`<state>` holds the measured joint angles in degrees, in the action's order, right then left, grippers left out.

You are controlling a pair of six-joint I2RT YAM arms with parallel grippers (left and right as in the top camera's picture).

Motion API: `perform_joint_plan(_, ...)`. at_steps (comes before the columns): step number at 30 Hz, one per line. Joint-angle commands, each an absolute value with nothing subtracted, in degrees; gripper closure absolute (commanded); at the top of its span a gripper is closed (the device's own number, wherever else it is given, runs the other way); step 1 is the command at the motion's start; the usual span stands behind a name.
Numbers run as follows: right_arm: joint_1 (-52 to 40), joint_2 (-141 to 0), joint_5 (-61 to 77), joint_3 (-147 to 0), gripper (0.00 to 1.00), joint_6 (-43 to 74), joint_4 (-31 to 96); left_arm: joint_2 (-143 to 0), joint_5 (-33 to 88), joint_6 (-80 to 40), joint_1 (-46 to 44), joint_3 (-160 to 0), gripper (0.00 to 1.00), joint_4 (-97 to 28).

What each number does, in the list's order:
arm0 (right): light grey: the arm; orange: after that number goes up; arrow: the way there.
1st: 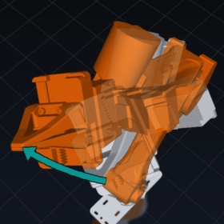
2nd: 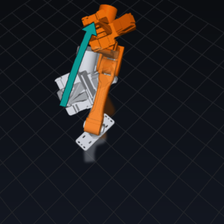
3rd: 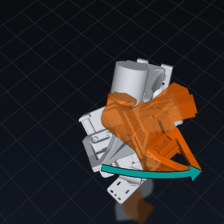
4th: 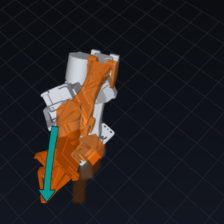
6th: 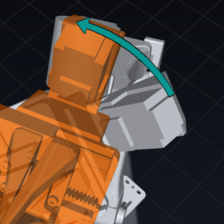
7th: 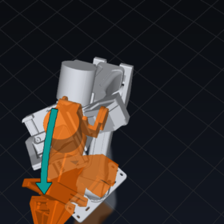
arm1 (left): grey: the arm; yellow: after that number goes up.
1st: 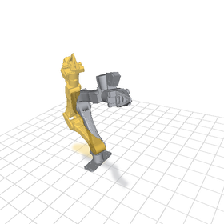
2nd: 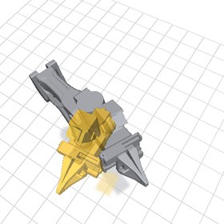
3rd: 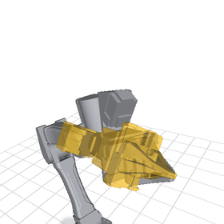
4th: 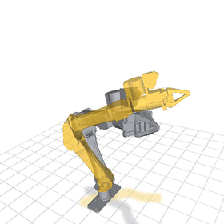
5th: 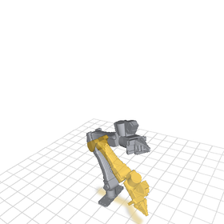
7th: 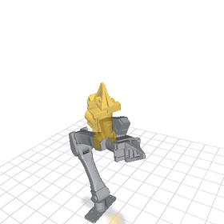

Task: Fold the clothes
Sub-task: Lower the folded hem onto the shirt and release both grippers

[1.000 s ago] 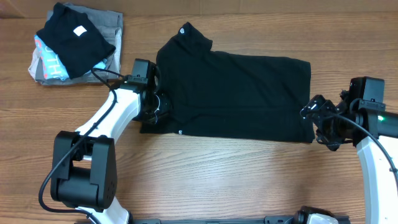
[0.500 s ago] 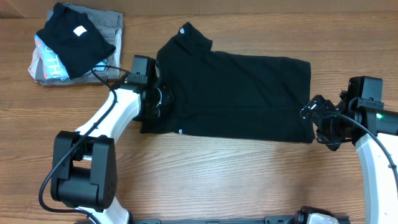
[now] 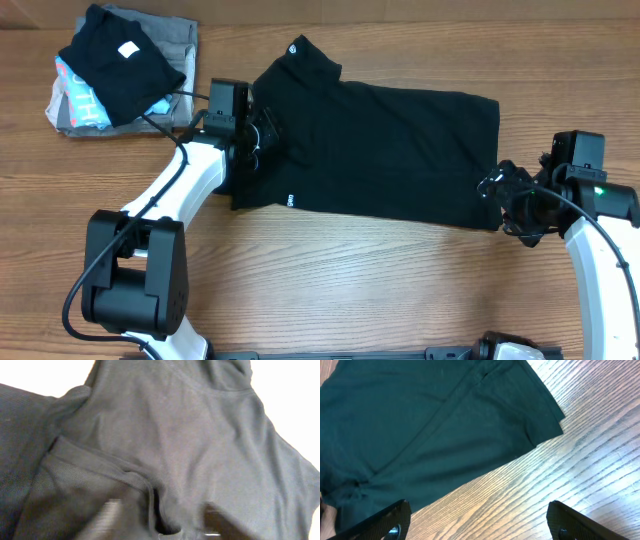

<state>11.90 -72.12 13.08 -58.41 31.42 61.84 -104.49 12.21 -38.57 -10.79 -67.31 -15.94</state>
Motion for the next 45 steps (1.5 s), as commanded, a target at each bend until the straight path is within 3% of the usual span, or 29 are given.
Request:
perform_joint_plan(1,11.62,-72.14,12.71,-57.08,0.09,31.07,60.58,-105.65,9.89,-34.87,-10.94,-68.42,0.0,-17.43)
perform_joint_plan(10,11.62,-72.16,12.71,-51.92,0.11,31.03,55.86,-104.88,12.84,-31.55,-7.33,-68.42,0.0,-29.87)
perform_joint_plan(11,11.62,-72.16,12.71,-51.37,0.14,31.03,55.29,-104.88,13.72,-30.3,-6.81,-68.42,0.0,-32.12)
perform_joint_plan(13,11.62,-72.2,12.71,-50.59,0.31,31.05,54.19,-104.88,13.17,-28.71,-6.44,-68.42,0.0,-36.32)
perform_joint_plan(16,11.62,-72.77,13.21,-49.34,0.46,31.07,51.79,-104.88,10.41,-28.03,-6.33,-68.4,0.07,-42.09)
perform_joint_plan(19,11.62,-74.37,13.3,-47.07,0.58,31.07,47.88,-104.88,9.65,-26.37,-6.35,-68.4,0.31,-44.84)
perform_joint_plan(27,11.62,-84.16,13.58,-45.25,0.67,31.05,41.52,-104.88,2.68,-25.21,-6.33,-68.4,0.31,-46.26)
perform_joint_plan(33,11.62,-89.78,13.8,-45.25,0.68,31.48,36.62,-104.88,-2.13,-22.17,-6.22,-68.4,0.33,-45.69)
perform_joint_plan(34,11.62,-90.17,13.8,-45.25,0.68,31.48,36.16,-104.88,-2.17,-22.2,-6.2,-68.4,0.36,-45.58)
perform_joint_plan(37,11.62,-90.59,13.76,-45.25,0.77,31.46,34.59,-104.88,-2.13,-22.24,-5.8,-68.4,0.59,-45.01)
perform_joint_plan(39,11.62,-90.59,13.76,-45.25,0.85,31.48,34.33,-104.88,-2.15,-22.22,-5.39,-68.4,0.61,-44.97)
perform_joint_plan(43,11.64,-91.09,13.04,-45.25,0.96,32.05,34.83,-104.9,-2.59,-22.15,-3.97,-68.4,0.78,-45.06)
perform_joint_plan(45,11.64,-91.64,12.97,-45.25,0.96,34.13,36.05,-104.9,-2.57,-22.0,-3.11,-68.4,0.79,-45.56)
